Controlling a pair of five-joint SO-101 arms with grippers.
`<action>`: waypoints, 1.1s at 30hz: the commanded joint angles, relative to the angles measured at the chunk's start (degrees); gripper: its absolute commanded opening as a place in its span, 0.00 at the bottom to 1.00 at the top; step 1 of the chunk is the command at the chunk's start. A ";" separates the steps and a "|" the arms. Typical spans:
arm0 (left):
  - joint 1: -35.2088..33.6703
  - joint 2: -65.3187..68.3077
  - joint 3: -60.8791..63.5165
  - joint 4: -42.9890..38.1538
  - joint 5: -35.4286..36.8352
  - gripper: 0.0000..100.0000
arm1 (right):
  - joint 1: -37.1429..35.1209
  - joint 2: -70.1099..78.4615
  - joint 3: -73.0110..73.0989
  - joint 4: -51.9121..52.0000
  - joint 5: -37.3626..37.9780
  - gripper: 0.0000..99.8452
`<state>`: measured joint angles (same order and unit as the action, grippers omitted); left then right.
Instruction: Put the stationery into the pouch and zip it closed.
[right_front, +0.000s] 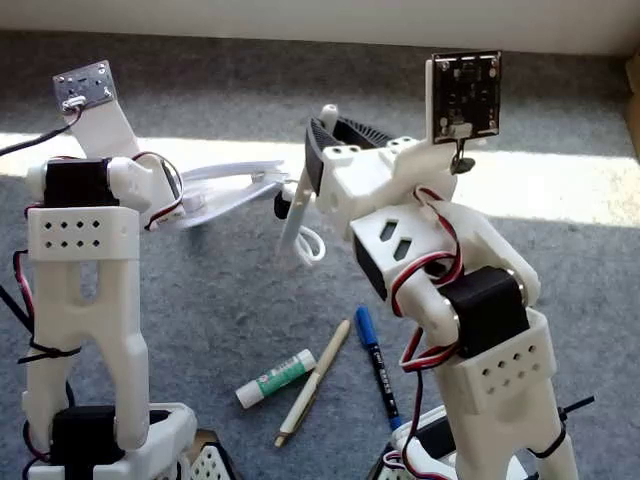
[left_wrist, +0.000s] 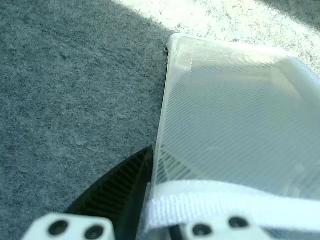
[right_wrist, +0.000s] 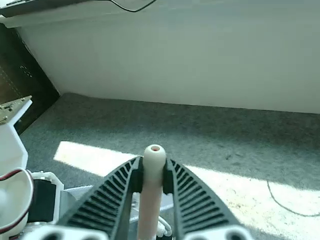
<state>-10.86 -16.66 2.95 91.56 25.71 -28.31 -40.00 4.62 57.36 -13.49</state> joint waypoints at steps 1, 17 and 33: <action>-0.84 0.40 0.40 -0.97 -0.62 0.04 | -0.75 -1.89 -3.21 -4.18 0.97 0.01; -0.84 0.40 0.40 -1.41 -0.62 0.04 | -9.01 -1.63 -3.12 -18.68 9.85 0.01; -0.84 0.40 0.40 -1.32 -0.62 0.04 | -9.01 -1.63 2.51 -26.24 10.02 0.01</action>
<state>-10.86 -16.66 2.95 91.30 25.71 -36.75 -40.09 6.02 35.30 -4.18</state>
